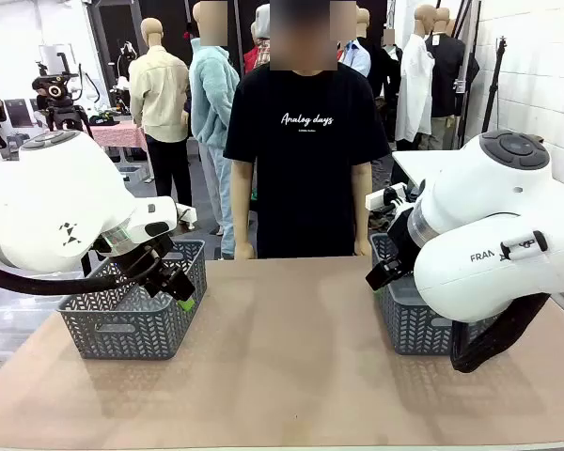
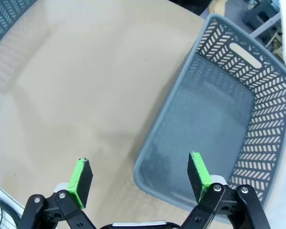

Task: Sort the tops and bottoms.
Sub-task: Lift clothes from the center of the table with your left hand.

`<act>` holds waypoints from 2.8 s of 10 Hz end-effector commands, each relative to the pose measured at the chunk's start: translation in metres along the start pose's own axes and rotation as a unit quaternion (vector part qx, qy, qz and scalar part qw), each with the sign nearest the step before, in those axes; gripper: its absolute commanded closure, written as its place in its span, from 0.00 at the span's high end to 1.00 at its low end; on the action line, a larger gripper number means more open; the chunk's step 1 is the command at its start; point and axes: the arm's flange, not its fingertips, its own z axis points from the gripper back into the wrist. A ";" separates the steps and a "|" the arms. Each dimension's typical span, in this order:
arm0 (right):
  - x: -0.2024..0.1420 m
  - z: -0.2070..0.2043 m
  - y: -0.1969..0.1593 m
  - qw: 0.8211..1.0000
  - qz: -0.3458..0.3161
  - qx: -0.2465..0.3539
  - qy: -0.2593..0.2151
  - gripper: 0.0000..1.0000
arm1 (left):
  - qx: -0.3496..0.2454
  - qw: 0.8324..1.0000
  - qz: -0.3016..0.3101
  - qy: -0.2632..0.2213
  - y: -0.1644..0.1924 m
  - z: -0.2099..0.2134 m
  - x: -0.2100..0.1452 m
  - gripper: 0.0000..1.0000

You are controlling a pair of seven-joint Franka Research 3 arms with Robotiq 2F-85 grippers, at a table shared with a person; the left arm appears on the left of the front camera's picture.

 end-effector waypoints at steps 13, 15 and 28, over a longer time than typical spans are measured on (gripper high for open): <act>0.000 -0.001 0.001 1.000 0.001 0.002 0.001 1.00 | 0.003 1.000 -0.005 0.002 0.001 0.000 -0.002 0.96; 0.000 -0.001 0.001 1.000 0.001 0.002 0.001 1.00 | 0.003 1.000 -0.005 0.002 0.001 0.000 -0.002 0.96; 0.000 -0.001 0.001 1.000 0.001 0.002 0.001 1.00 | 0.003 1.000 -0.005 0.002 0.001 0.000 -0.002 0.96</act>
